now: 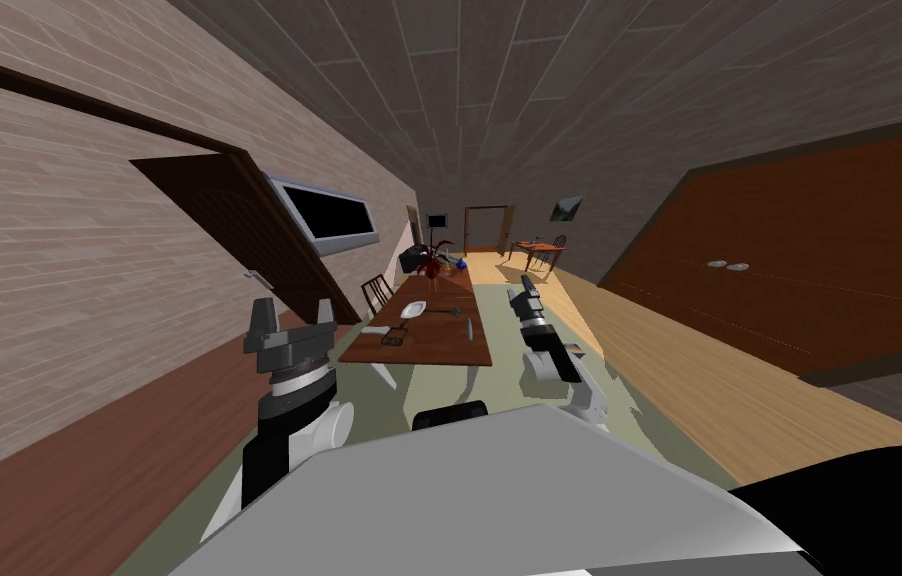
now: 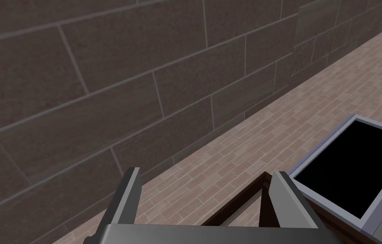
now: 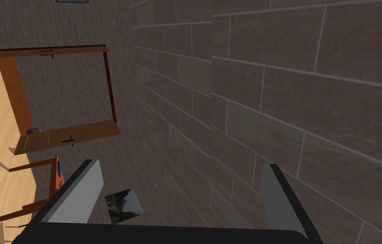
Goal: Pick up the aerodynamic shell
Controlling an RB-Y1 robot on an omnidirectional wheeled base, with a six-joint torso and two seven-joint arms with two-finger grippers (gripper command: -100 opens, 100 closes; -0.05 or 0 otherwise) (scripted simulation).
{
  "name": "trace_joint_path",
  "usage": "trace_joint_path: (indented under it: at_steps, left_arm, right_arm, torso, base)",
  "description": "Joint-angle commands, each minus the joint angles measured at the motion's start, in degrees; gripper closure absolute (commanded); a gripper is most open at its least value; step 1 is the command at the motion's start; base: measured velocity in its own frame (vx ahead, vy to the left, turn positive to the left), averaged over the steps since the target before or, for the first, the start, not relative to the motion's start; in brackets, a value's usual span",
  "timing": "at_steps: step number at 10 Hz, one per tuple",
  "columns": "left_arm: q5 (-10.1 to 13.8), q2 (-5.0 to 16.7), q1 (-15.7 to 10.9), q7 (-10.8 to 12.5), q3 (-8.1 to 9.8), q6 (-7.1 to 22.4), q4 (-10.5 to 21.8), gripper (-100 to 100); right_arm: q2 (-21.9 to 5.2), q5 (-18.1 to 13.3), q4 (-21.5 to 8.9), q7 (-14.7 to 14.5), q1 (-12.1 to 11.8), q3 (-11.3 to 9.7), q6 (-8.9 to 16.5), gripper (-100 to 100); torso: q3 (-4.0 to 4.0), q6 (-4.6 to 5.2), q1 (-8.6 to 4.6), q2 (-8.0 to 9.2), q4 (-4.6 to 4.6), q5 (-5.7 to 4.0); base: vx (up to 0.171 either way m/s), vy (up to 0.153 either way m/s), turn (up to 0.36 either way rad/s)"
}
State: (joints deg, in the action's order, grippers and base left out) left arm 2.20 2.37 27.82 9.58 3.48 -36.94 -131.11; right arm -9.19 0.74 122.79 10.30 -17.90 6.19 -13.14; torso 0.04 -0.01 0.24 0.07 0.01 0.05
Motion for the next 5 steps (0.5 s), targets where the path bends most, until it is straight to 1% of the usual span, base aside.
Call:
trace_joint_path:
  at_steps: [1, 2, 3, 4, 5]
  left_arm:
    - [0.00, 0.00, 0.00, 0.00, 0.00, 0.00, 0.00, 0]
    - [0.00, 0.00, 0.00, 0.00, 0.00, 0.00, 0.00, 0]
    - [0.00, 0.00, 0.00, 0.00, 0.00, 0.00, 0.00, 0]
    - [0.00, 0.00, 0.00, 0.00, 0.00, 0.00, 0.00, 0]
    - [0.00, 0.00, 0.01, 0.00, 0.00, 0.00, 0.00, 0]
  right_arm:
    - [-0.51, -0.02, -1.05, 1.56, 1.03, 0.88, 1.76, -100]
    - [-0.81, -0.26, -3.15, 3.60, 2.72, 1.97, 3.79, -100]
    - [-1.05, -0.46, -4.75, 5.16, 4.43, 3.10, 5.30, -100]
    - [-1.05, -0.46, -5.39, 5.74, 4.49, 3.10, 5.88, -100]
    - [-1.23, -0.60, -7.35, 7.72, 6.30, 4.26, 7.78, -100]
  torso:
    - [0.00, 0.00, 0.00, 0.00, 0.00, 0.00]
    - [0.00, 0.02, -0.05, 0.00, 0.00, 0.00]
    - [-0.01, 0.01, -0.06, -0.01, 0.00, -0.01]
    - [-0.01, 0.00, 0.01, -0.02, 0.00, 0.00]
    - [0.00, 0.03, -0.03, 0.00, 0.00, 0.01]
  base:
    - [-0.018, 0.053, 0.053]
    - [-0.014, 0.050, 0.094]
    - [-0.018, 0.076, 0.128]
    - [-0.017, 0.060, 0.036]
    - [-0.015, 0.055, 0.093]
